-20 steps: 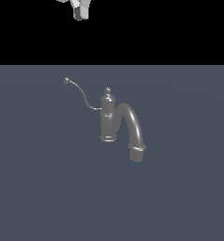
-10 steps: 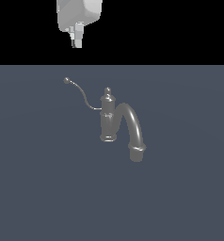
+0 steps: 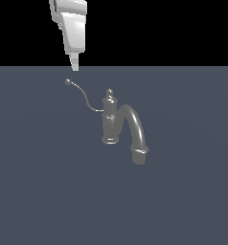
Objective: Turn on the faucet by rotating a designated handle.
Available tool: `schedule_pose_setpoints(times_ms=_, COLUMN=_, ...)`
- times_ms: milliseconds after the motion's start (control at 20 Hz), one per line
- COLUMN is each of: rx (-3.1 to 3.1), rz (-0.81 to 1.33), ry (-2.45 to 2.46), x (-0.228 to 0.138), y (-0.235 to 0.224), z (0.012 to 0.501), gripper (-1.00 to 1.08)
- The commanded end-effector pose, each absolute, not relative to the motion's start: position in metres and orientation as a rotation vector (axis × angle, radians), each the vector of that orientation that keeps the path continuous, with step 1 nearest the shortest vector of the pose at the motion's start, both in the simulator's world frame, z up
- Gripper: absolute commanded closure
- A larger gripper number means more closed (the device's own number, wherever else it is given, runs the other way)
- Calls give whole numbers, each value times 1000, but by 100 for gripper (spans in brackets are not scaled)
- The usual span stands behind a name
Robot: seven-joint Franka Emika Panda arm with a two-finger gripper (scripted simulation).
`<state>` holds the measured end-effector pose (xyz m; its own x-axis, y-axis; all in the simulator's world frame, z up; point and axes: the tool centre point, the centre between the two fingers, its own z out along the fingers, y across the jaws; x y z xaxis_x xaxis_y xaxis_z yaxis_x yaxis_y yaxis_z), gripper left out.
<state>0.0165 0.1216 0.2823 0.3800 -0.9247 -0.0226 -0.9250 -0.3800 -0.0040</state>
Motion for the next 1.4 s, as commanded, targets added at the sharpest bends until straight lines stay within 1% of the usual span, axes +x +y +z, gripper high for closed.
schedule_pose_setpoints(times_ms=0, rx=-2561, rz=18, ry=1800, x=23, y=127, z=270, gripper=108)
schedule_pose_setpoints(times_ms=400, rx=-2493, rz=3, ry=1909, x=35, y=138, z=247, gripper=108)
schedule_pose_setpoints(times_ms=850, rx=-2482, rz=0, ry=1926, x=37, y=140, z=242, gripper=108)
schedule_pose_setpoints(times_ms=1350, rx=-2482, rz=0, ry=1926, x=8, y=132, z=242, gripper=108)
